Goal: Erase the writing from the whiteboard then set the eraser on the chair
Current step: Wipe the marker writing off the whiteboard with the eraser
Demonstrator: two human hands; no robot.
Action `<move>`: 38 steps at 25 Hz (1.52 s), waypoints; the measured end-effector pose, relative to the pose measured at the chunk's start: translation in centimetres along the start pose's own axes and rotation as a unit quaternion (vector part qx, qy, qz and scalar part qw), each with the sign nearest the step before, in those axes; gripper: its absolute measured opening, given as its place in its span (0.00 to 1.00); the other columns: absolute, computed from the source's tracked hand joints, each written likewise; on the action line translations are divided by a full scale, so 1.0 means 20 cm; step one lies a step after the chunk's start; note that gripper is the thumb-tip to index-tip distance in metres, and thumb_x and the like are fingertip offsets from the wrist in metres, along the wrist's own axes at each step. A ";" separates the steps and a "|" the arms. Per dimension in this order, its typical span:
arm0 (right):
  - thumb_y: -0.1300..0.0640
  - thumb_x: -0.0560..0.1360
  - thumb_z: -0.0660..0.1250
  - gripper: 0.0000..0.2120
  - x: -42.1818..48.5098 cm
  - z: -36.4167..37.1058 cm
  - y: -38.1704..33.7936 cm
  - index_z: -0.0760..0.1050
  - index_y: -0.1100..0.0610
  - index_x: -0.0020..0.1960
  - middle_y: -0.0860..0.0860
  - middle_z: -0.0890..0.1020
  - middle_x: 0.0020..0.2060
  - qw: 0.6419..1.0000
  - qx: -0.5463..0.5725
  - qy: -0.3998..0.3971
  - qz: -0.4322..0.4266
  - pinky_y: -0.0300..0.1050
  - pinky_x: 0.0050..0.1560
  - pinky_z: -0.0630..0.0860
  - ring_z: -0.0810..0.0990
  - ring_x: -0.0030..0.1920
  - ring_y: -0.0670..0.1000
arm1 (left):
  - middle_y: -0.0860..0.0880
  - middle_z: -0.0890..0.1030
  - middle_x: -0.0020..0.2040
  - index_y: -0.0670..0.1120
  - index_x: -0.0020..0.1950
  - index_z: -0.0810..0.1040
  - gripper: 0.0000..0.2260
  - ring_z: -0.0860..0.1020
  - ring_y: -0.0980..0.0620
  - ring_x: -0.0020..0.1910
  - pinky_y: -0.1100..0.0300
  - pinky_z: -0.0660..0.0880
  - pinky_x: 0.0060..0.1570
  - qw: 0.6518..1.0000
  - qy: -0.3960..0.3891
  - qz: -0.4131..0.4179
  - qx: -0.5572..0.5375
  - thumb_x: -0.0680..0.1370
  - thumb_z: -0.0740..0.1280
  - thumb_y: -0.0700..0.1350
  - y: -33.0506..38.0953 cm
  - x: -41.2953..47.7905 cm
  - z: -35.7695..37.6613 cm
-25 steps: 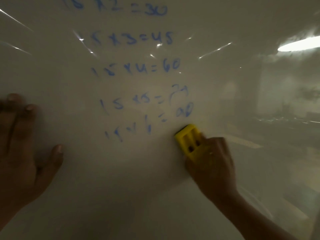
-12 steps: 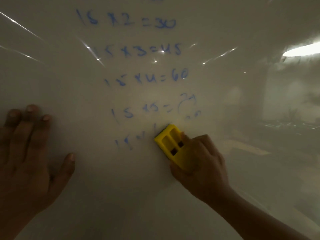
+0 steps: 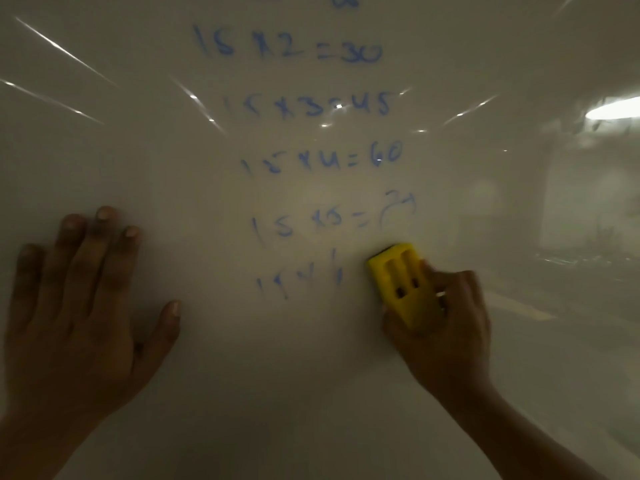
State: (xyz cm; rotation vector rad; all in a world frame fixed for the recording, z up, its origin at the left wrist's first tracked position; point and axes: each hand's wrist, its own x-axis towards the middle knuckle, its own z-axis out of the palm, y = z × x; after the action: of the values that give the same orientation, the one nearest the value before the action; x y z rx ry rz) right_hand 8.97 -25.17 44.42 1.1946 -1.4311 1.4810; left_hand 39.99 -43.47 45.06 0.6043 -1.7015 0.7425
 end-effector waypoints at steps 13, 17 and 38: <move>0.52 0.61 0.76 0.20 -0.03 0.20 -0.38 0.77 0.56 0.50 0.54 0.76 0.41 0.989 0.026 -0.052 -0.133 0.50 0.38 0.74 0.77 0.39 0.59 | 0.39 0.64 0.82 0.40 0.81 0.64 0.32 0.62 0.39 0.82 0.40 0.56 0.82 0.996 0.036 -0.005 0.080 0.81 0.61 0.56 0.06 0.02 -0.05; 0.50 0.59 0.75 0.20 -0.04 0.20 -0.34 0.74 0.51 0.48 0.53 0.76 0.39 0.977 -0.020 -0.085 -0.192 0.50 0.35 0.74 0.77 0.37 0.59 | 0.39 0.65 0.82 0.41 0.82 0.64 0.32 0.62 0.39 0.82 0.38 0.58 0.81 0.996 0.036 -0.007 0.085 0.82 0.60 0.57 0.06 0.01 -0.05; 0.45 0.60 0.74 0.26 0.23 0.19 -0.34 0.76 0.53 0.55 0.52 0.75 0.45 0.998 0.018 0.054 -0.007 0.45 0.37 0.71 0.77 0.41 0.54 | 0.39 0.66 0.82 0.40 0.80 0.66 0.32 0.63 0.40 0.82 0.38 0.59 0.80 0.994 0.044 -0.004 0.097 0.81 0.59 0.57 0.06 0.01 -0.04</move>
State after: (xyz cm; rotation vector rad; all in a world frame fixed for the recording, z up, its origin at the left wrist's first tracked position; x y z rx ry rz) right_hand 14.62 -28.62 50.57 1.1260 -1.3262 1.5437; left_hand 39.53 -42.11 45.21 0.7020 -1.5563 0.9239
